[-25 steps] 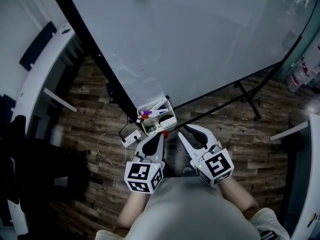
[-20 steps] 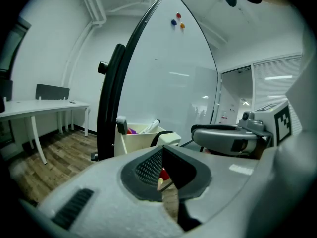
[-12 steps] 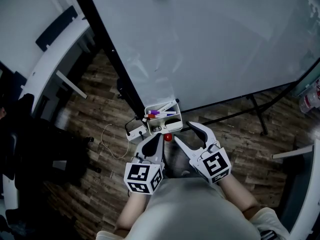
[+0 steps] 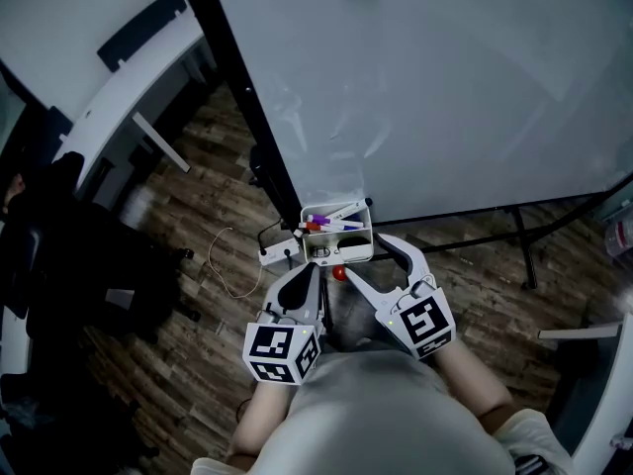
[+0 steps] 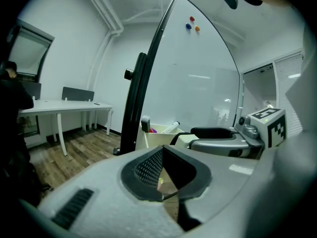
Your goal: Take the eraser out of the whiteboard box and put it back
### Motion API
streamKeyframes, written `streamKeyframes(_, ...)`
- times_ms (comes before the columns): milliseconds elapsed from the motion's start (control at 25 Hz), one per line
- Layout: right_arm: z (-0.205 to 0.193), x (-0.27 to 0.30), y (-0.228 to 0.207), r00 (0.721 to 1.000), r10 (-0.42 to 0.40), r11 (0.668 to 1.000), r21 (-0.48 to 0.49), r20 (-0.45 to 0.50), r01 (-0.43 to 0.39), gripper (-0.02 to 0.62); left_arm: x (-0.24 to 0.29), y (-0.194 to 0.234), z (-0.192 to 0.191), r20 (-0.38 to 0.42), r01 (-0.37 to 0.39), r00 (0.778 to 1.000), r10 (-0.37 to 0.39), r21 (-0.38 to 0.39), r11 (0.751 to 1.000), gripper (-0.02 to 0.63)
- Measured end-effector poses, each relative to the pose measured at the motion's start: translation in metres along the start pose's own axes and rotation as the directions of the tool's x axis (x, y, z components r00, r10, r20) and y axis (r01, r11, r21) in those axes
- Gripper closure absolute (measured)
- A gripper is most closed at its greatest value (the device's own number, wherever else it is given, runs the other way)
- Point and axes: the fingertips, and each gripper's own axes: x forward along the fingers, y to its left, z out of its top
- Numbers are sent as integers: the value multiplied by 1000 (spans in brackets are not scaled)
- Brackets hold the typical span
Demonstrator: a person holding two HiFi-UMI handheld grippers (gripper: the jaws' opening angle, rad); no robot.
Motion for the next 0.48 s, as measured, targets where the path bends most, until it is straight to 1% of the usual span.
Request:
streamKeyframes(240,-3,12,-1,999,41,999,-30,-9,-41,310,-1,10,-1,9,-54,998,55,-20,998,600)
streamKeyframes(480,0,16,0,998,67,996,-63,11,-66,318,-4,15,0,20,-96,995,97,-37,995,600)
